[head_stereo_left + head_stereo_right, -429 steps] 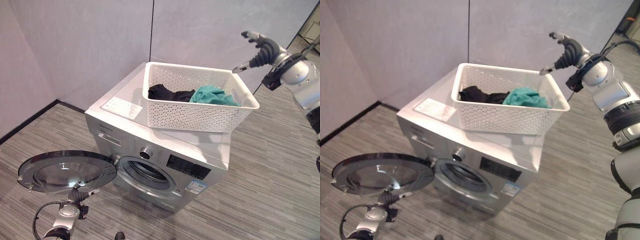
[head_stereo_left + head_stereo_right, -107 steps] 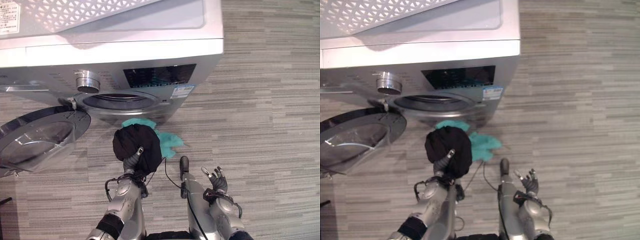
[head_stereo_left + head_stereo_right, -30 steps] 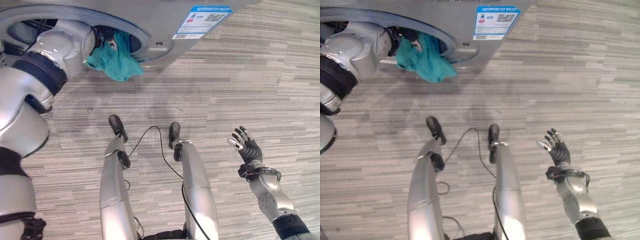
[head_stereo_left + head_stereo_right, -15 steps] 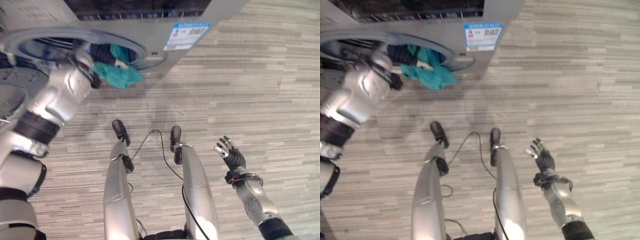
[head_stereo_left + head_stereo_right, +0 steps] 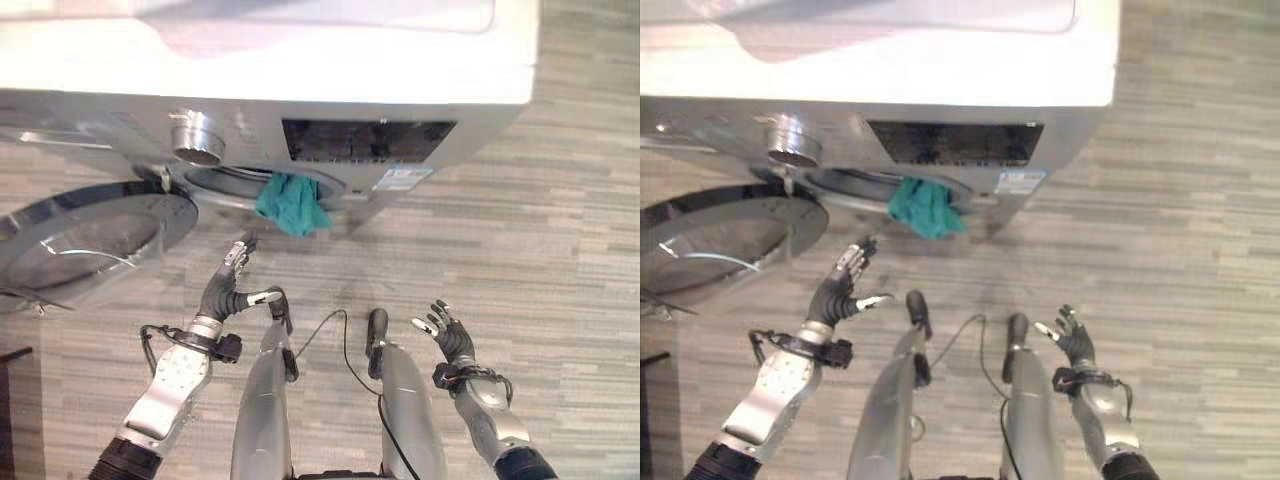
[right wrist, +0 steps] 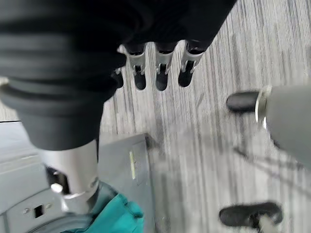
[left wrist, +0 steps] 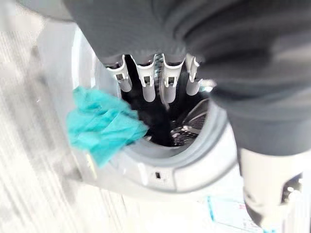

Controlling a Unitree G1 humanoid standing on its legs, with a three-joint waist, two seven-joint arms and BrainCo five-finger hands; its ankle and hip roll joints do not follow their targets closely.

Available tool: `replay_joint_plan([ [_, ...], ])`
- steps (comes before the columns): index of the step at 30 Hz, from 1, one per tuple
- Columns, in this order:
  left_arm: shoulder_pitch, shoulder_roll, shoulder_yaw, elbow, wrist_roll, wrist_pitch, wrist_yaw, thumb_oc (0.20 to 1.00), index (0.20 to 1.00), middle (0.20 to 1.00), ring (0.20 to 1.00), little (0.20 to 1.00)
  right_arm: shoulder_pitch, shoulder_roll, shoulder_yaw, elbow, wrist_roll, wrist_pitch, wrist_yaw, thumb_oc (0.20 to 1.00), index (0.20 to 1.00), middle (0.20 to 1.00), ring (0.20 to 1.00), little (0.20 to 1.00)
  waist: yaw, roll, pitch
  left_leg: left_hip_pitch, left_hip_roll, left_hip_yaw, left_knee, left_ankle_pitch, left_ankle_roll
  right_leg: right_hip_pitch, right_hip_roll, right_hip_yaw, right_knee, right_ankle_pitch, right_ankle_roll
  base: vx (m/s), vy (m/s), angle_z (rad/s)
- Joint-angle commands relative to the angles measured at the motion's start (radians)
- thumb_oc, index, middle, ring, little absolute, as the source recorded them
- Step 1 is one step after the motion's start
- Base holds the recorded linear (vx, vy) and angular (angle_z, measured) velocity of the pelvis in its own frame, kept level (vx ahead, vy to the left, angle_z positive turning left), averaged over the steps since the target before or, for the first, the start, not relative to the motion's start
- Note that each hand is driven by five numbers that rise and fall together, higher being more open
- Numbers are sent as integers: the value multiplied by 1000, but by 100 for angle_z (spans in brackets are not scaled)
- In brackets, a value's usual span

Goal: Grab the laundry basket,head to the washer,open it,put in the laundry and shut it.

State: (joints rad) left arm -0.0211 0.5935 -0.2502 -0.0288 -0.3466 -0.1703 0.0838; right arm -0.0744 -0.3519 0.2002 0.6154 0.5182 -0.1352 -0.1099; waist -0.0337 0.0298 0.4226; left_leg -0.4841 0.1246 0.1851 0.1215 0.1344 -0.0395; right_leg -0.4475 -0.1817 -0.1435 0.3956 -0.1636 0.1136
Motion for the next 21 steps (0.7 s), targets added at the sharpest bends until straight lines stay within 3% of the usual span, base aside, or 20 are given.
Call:
replay_joint_plan([
  [1,-3,6,0,-22,-26,-39,-38,1000,1000,1000,1000,1000,23,-21,9,26,-79,9,-1,1000,1000,1000,1000,1000,7,-6,-34,55,8,-20,114,-210,-12,123,2,10,-141,59,29,61,112,-17],
  [2,7,-2,-4,-12,-20,-34,-43,1000,1000,1000,1000,1000,18,-23,22,51,-126,21,6,1000,1000,1000,1000,1000,17,-4,-38,82,4,-7,115,-203,11,135,-9,2,-130,85,32,168,248,-23],
  [3,-2,-19,-27,18,-3,-22,-52,1000,1000,1000,1000,1000,4,-37,64,109,-244,48,4,1000,1000,1000,1000,1000,22,4,-48,153,-19,-12,106,-239,42,145,-35,11,-43,118,64,147,249,-23],
  [5,-8,-31,-40,39,4,-12,-54,1000,1000,1000,1000,1000,-20,-48,103,151,-330,70,6,1000,1000,1000,1000,1000,10,9,-52,197,-39,-37,116,-256,73,127,-30,61,102,186,78,154,203,1],
  [7,-15,-39,-45,58,21,2,-62,1000,1000,1000,1000,1000,-64,-58,156,199,-439,96,-2,1000,1000,1000,1000,1000,3,24,-50,235,-62,-66,124,-276,100,96,13,133,208,184,74,121,156,44],
  [10,-12,-43,-40,57,45,4,-67,1000,1000,1000,1000,1000,-111,-58,202,246,-536,104,-12,1000,1000,1000,1000,1000,10,29,-55,254,-75,-77,138,-301,109,85,6,158,202,163,58,85,27,33],
  [12,-35,-46,-50,55,45,1,-67,1000,1000,1000,1000,1000,-172,-60,234,296,-587,121,-31,1000,1000,1000,1000,1000,12,29,-52,230,-88,-113,171,-315,96,85,-26,167,76,129,39,75,-192,14],
  [13,-63,-50,-69,58,41,0,-66,1000,1000,1000,1000,1000,-234,-50,261,385,-610,137,-51,1000,1000,1000,1000,1000,11,26,-41,193,-104,-151,214,-337,74,73,-75,210,-115,167,45,42,-360,27],
  [14,-83,-57,-83,59,42,-1,-64,1000,1000,1000,1000,1000,-265,-43,277,429,-621,146,-53,1000,1000,1000,1000,1000,14,29,-28,180,-110,-180,241,-361,57,64,-107,241,-204,197,53,23,-300,46],
  [15,-85,-57,-82,60,42,-1,-64,1000,1000,1000,1000,1000,-268,-43,277,432,-621,144,-54,1000,1000,1000,1000,1000,11,28,-29,175,-112,-181,241,-357,58,63,-110,239,-210,204,54,31,-222,70],
  [17,-108,-64,-108,57,41,0,-62,1000,1000,1000,1000,1000,-320,-38,293,494,-628,158,-49,1000,1000,1000,1000,1000,16,31,-10,141,-112,-219,284,-371,32,41,-161,247,-285,258,61,29,-239,98],
  [18,-119,-68,-121,50,41,-2,-67,1000,1000,1000,1000,1000,-318,-35,278,512,-621,157,-57,1000,1000,1000,1000,1000,28,20,-7,118,-121,-235,310,-374,18,67,-188,233,-316,257,68,-99,-319,104],
  [19,-136,-81,-149,40,40,-5,-75,1000,1000,1000,1000,1000,-351,-19,269,550,-598,152,-77,1000,1000,1000,1000,1000,37,15,10,63,-149,-256,336,-359,-1,65,-215,204,-311,286,92,-117,-234,84],
  [21,-137,-88,-153,41,30,-7,-76,1000,1000,1000,1000,1000,-365,-23,272,562,-586,149,-81,1000,1000,1000,1000,1000,35,28,9,36,-143,-270,340,-348,-9,51,-202,185,-295,289,96,-94,-189,102],
])
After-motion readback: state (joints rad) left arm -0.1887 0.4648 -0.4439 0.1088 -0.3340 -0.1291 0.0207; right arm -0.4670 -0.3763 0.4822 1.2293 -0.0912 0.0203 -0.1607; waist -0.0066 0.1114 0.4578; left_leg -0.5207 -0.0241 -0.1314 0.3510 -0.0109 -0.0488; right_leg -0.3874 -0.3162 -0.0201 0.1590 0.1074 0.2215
